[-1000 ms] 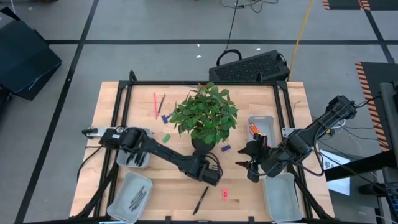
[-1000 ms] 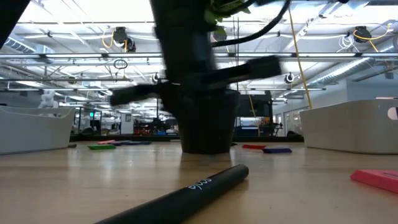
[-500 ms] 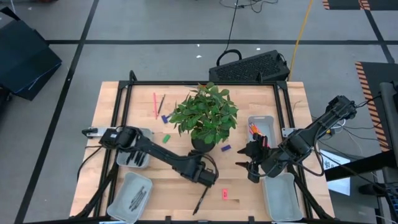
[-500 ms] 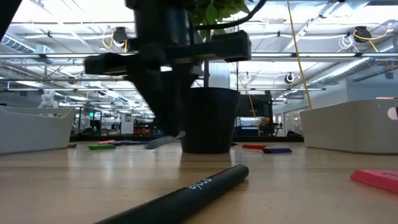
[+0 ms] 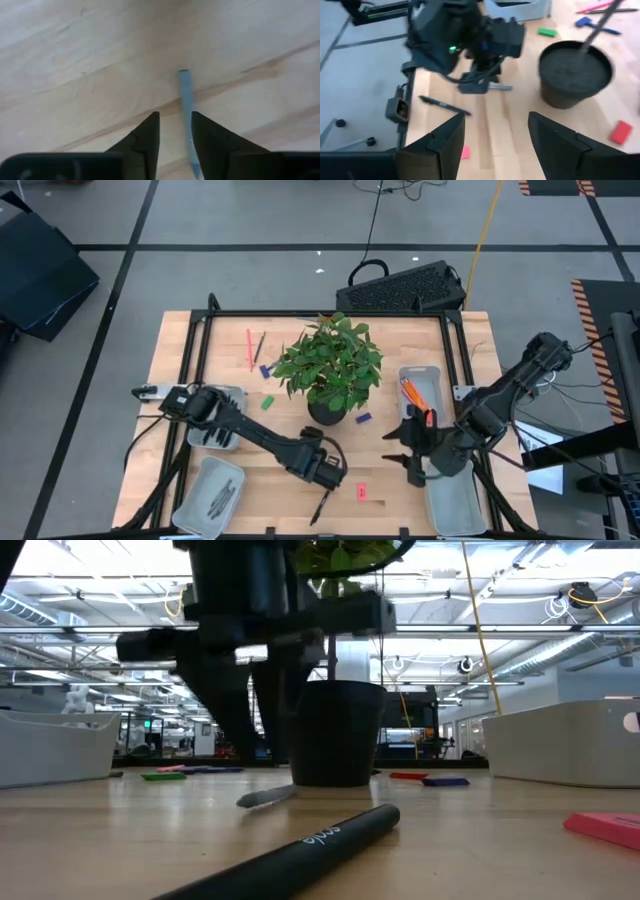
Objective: Sort crayons/erasers/pens/pencils in bins
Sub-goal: Put the gray crayon into the bottom left gray bin
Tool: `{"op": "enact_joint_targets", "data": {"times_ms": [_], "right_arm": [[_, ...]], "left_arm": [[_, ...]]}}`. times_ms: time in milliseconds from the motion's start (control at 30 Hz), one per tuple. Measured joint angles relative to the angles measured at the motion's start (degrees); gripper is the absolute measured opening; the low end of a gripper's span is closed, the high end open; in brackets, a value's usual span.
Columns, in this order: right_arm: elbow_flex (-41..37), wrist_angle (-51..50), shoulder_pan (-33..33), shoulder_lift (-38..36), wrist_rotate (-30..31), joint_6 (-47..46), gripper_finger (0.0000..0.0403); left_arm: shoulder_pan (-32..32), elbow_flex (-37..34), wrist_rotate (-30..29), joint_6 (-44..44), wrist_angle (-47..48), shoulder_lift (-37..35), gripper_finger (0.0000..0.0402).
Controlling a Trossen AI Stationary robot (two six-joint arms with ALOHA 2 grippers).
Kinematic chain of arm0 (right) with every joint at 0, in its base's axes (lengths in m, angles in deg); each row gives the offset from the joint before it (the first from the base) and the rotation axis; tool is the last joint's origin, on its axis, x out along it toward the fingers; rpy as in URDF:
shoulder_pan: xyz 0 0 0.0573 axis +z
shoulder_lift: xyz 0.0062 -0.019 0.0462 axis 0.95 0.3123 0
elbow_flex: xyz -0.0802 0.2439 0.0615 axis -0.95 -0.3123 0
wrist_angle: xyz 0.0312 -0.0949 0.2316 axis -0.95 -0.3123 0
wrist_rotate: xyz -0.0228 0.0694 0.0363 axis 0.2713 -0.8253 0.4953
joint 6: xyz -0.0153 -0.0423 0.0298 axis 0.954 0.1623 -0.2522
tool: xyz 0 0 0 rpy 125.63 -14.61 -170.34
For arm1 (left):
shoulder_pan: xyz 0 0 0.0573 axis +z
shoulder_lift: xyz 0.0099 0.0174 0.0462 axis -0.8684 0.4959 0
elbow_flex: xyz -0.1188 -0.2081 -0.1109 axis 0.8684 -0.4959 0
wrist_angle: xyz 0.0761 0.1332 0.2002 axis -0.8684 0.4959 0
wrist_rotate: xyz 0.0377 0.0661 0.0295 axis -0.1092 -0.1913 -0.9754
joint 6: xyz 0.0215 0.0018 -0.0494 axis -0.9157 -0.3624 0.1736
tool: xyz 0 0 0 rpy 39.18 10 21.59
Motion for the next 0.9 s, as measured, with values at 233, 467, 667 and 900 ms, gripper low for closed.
{"op": "enact_joint_targets", "data": {"times_ms": [233,467,667,900], "right_arm": [[-8.5,13.1,4.9,0.1,-0.3,-0.9,0.021],[-12.0,16.8,7.4,0.1,-0.5,-3.5,0.021],[-12.1,17.0,7.4,0.0,-0.5,-3.3,0.021],[-12.1,17.0,7.4,0.0,-0.5,-3.4,0.021]], "left_arm": [[-0.1,-3.0,-0.6,3.7,-7.2,0.0,0.0126],[-0.5,-3.2,-2.5,6.7,-10.0,0.9,0.0126],[-0.2,-2.9,-0.8,4.3,-9.7,4.1,0.0126],[-0.2,-2.8,2.3,3.2,0.7,3.7,0.0103]]}}
